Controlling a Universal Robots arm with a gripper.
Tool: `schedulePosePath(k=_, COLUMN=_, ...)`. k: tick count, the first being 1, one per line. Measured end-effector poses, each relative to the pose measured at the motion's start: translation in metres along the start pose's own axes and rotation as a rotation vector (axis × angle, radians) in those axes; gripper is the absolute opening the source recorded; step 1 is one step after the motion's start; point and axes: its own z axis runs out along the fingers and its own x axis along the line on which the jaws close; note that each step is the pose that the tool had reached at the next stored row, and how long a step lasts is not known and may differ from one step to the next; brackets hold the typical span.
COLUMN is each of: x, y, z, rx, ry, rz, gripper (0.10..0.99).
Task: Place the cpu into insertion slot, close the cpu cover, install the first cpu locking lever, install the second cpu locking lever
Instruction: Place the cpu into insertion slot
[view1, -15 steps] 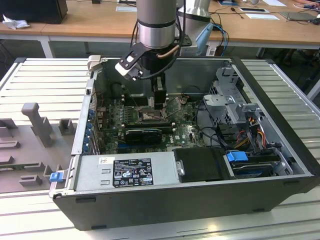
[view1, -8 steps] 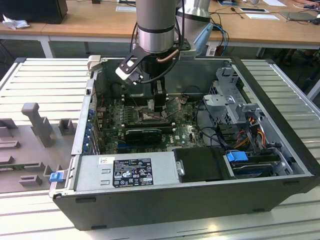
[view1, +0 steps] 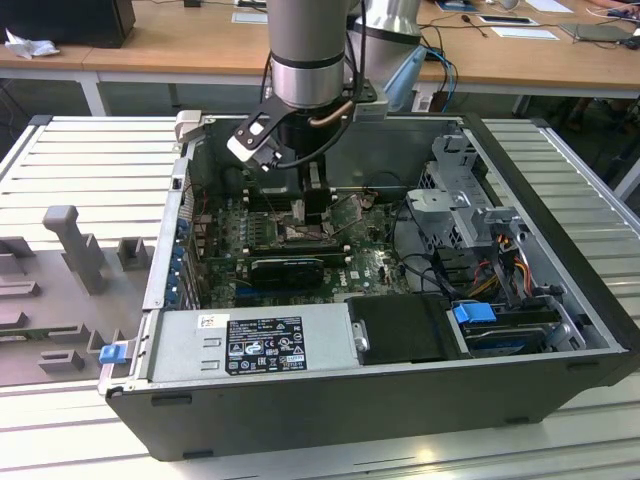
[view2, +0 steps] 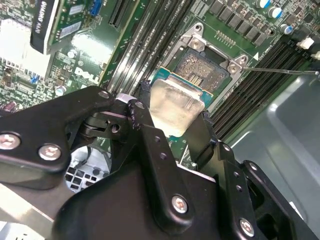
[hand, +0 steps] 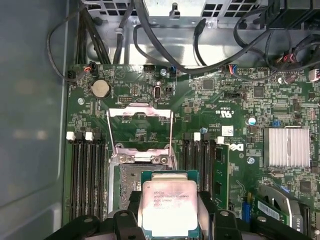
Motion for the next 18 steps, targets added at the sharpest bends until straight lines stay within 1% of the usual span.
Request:
schedulePosePath(k=2, x=0.0025, y=-0.0004, z=0.0032, rx=0.0, ry=0.0, rz=0.0, gripper=0.525)
schedulePosePath(k=5, x=0.0085, y=-0.001, z=0.0115, rx=0.003, ry=-0.0005, rz=0.006, gripper=0.525)
schedulePosePath(k=7, x=0.011, y=-0.0012, z=0.0155, rx=0.004, ry=-0.0004, rz=0.009, gripper=0.525)
schedulePosePath(k=11, x=0.0127, y=-0.0029, z=0.0247, rx=0.004, ry=-0.0007, rz=0.009, gripper=0.525)
schedulePosePath(k=13, x=0.013, y=-0.0056, z=0.0323, rx=0.004, ry=0.0001, rz=0.01, gripper=0.525)
schedulePosePath(k=15, x=0.0185, y=-0.0103, z=0.047, rx=0.004, ry=0.0008, rz=0.01, gripper=0.525)
schedulePosePath(k=18, x=0.0214, y=-0.0106, z=0.0505, rx=0.005, ry=0.0006, rz=0.01, gripper=0.525)
